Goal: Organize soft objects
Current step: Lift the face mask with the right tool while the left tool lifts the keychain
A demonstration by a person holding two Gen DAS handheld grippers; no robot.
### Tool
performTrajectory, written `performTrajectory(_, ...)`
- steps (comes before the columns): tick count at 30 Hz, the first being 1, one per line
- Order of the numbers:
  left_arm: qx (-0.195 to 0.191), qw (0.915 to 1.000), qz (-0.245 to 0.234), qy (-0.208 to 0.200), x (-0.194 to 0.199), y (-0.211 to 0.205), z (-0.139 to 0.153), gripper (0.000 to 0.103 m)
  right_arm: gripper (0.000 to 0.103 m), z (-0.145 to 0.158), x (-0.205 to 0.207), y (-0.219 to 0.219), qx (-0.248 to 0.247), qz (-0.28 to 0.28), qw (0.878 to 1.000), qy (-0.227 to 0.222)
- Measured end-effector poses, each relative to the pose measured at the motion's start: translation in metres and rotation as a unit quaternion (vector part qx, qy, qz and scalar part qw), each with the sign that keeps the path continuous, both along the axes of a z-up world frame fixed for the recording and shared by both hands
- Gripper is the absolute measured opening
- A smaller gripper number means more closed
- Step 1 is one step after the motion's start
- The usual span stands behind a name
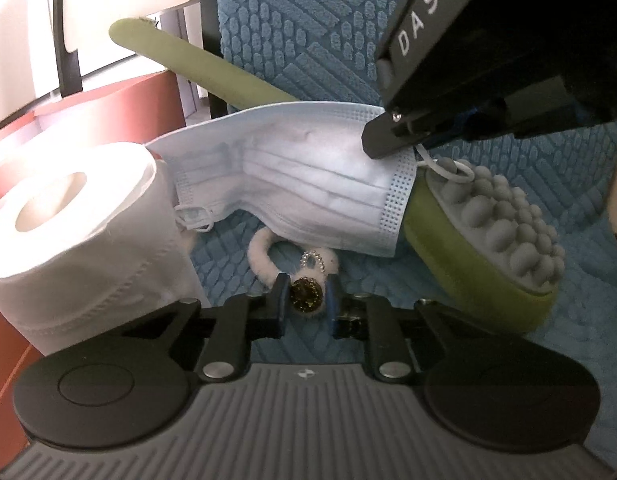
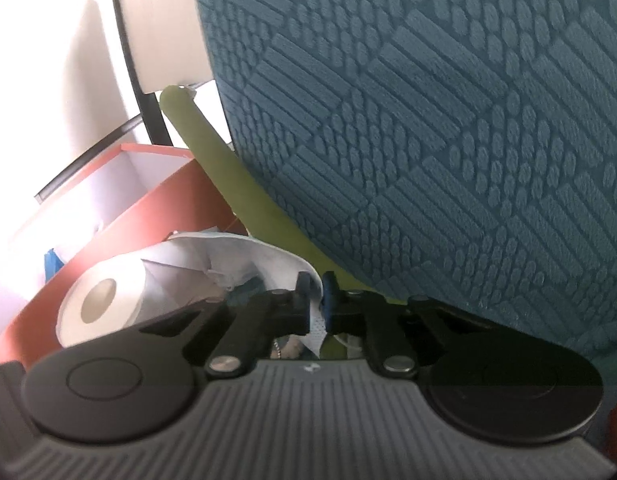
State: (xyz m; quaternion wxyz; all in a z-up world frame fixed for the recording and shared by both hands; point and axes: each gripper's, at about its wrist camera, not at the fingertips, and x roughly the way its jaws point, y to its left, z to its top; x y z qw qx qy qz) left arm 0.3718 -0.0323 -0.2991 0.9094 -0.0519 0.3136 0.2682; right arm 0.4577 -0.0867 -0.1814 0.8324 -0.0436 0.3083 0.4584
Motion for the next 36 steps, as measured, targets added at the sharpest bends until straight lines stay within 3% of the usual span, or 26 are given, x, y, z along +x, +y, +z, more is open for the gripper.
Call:
performTrajectory(5,-0.002,0.9999,-0.014,-0.002,-0.006,-0.001,0.009,0.021,0.007,0.005,-0.008,0.001,0.001,0.003,1.0,-0.015)
performTrajectory(21,-0.044,0.9966,-0.057,-0.04,-0.048,-0.006,0.051,0.02,0.006,0.027,-0.048,-0.028,0.042,-0.066,0.997,-0.01)
performTrajectory(30,-0.063,0.9933,-0.081,-0.053,-0.074,-0.005,0.072,0.021,0.006,0.032,-0.075,-0.046,0.023,-0.119,0.993,-0.01)
performTrajectory(36,-0.07,0.9917,-0.094,-0.051,-0.094,-0.006,0.081,0.021,0.006,0.019,-0.094,-0.061,0.014,-0.176,0.984,0.035)
